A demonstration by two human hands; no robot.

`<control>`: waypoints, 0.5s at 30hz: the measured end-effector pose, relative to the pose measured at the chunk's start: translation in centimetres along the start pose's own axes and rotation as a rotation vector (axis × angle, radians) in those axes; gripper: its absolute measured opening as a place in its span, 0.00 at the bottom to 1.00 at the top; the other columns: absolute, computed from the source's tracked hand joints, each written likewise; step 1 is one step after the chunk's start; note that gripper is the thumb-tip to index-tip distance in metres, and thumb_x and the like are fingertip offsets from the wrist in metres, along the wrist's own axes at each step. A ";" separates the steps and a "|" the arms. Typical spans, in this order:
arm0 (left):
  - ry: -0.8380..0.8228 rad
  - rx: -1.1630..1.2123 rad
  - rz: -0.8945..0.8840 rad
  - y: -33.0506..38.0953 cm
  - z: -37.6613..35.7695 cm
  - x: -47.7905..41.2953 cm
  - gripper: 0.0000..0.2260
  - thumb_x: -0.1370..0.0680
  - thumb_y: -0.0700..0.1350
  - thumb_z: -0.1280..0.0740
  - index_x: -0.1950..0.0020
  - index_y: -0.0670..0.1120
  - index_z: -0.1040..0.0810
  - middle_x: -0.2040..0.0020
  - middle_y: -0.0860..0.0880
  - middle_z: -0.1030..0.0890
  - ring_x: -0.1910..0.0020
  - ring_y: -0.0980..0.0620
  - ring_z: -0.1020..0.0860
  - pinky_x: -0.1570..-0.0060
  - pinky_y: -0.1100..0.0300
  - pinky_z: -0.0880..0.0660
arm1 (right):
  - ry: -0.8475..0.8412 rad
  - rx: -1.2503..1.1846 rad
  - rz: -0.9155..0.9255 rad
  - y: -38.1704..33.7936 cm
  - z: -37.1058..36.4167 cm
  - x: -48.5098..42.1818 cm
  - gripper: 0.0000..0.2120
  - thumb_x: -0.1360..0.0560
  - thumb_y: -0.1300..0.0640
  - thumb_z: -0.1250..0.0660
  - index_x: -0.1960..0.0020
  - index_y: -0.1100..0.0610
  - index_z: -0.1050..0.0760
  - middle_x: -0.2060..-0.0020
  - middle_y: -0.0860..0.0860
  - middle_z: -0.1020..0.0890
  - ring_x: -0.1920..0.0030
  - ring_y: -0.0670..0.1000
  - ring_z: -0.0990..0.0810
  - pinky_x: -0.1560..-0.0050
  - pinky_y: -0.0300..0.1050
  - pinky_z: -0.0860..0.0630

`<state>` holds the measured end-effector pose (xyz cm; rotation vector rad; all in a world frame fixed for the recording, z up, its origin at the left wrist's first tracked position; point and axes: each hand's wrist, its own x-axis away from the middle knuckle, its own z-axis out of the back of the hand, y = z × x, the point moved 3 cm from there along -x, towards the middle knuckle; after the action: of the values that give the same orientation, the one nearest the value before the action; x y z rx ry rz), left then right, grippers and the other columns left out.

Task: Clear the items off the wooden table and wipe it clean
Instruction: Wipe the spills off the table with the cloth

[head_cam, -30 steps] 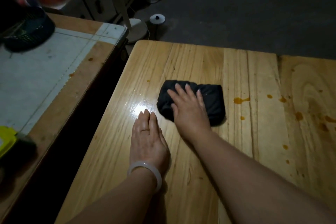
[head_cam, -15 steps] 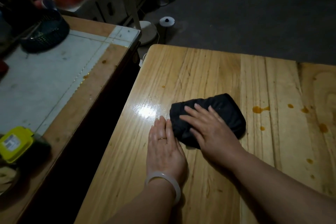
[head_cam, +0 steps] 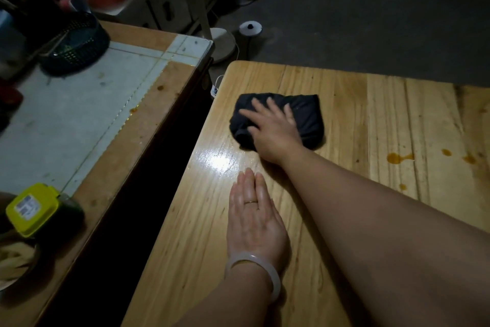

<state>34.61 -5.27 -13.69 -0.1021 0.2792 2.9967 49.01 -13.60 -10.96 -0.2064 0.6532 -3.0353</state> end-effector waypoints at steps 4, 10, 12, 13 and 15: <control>0.008 -0.004 0.007 -0.1 0.1 -0.1 0.23 0.23 0.45 0.49 0.31 0.38 0.31 0.30 0.40 0.31 0.30 0.44 0.32 0.32 0.52 0.43 | -0.034 -0.045 0.111 -1.1 -0.3 2.6 0.22 0.17 0.52 0.45 0.25 0.41 0.40 0.22 0.42 0.47 0.22 0.47 0.56 0.24 0.53 0.66; 0.024 -0.019 0.008 -0.2 0.1 0.0 0.22 0.22 0.46 0.49 0.33 0.39 0.30 0.31 0.40 0.30 0.31 0.45 0.35 0.33 0.52 0.43 | 0.009 -0.067 0.116 1.5 0.0 6.8 0.21 0.17 0.52 0.46 0.25 0.43 0.39 0.23 0.41 0.45 0.22 0.45 0.54 0.24 0.49 0.65; 0.012 -0.031 0.013 -0.1 0.1 -0.1 0.23 0.23 0.46 0.48 0.32 0.39 0.30 0.30 0.41 0.31 0.30 0.45 0.34 0.33 0.53 0.43 | 0.033 -0.046 0.073 3.3 0.8 6.2 0.21 0.17 0.52 0.46 0.25 0.43 0.40 0.23 0.41 0.45 0.22 0.45 0.54 0.24 0.49 0.65; 0.014 -0.021 0.015 -0.2 0.0 -0.1 0.22 0.22 0.46 0.48 0.31 0.38 0.30 0.30 0.41 0.31 0.30 0.45 0.34 0.32 0.53 0.44 | 0.048 -0.037 0.043 4.3 1.2 5.6 0.22 0.17 0.52 0.46 0.24 0.43 0.40 0.23 0.41 0.45 0.22 0.45 0.53 0.24 0.49 0.65; 0.026 0.009 0.018 -0.2 0.0 -0.2 0.22 0.22 0.45 0.49 0.31 0.38 0.30 0.29 0.41 0.32 0.29 0.45 0.35 0.31 0.54 0.45 | 0.074 -0.007 -0.037 6.4 2.2 4.0 0.22 0.17 0.52 0.47 0.24 0.43 0.41 0.22 0.43 0.45 0.22 0.47 0.53 0.24 0.51 0.63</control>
<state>34.83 -5.14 -13.67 -0.1390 0.2973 3.0132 45.38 -20.57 -11.13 -0.1075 0.6729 -3.0895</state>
